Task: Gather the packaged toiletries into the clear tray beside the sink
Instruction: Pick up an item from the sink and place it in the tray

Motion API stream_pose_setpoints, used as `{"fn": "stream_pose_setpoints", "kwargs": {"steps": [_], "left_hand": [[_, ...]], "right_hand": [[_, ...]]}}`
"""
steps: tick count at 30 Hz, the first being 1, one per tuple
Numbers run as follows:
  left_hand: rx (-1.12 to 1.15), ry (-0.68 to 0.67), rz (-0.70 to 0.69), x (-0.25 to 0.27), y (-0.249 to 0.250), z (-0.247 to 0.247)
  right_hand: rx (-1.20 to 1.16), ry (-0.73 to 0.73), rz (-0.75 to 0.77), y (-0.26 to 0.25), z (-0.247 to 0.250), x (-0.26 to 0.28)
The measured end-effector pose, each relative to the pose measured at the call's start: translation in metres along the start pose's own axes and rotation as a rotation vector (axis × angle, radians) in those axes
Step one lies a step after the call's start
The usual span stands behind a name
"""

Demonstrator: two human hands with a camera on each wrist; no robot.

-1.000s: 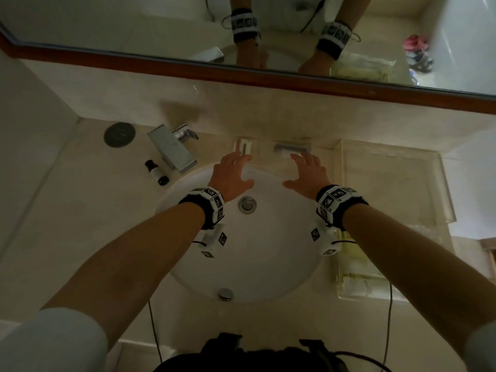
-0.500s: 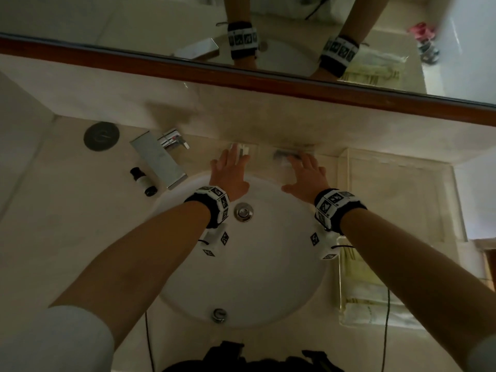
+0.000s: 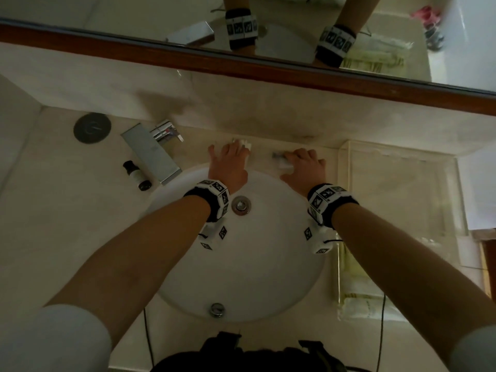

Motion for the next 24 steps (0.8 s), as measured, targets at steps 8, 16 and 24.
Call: {"fn": "stream_pose_setpoints", "kwargs": {"steps": [8,16,24], "left_hand": [[0.073,-0.007,0.032,0.006,-0.002,0.005],[0.123,0.091,0.038,0.021,0.001,0.018],[0.264,0.255,0.049,0.034,0.014,0.053]], "right_hand": [[0.042,0.028,-0.04,-0.009,0.0,0.012],[-0.052,0.063,-0.129,-0.011,0.011,0.027],[-0.304,0.122,-0.211,-0.01,0.05,0.041]]}}
Point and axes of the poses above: each hand's wrist, its own x-axis away from the middle knuckle, its own z-axis out of the back of the hand, y = z × x, the point moved 2 cm from there along -x, towards the middle knuckle, and after that the axes turned 10 degrees about y, right-handed, at the moved point
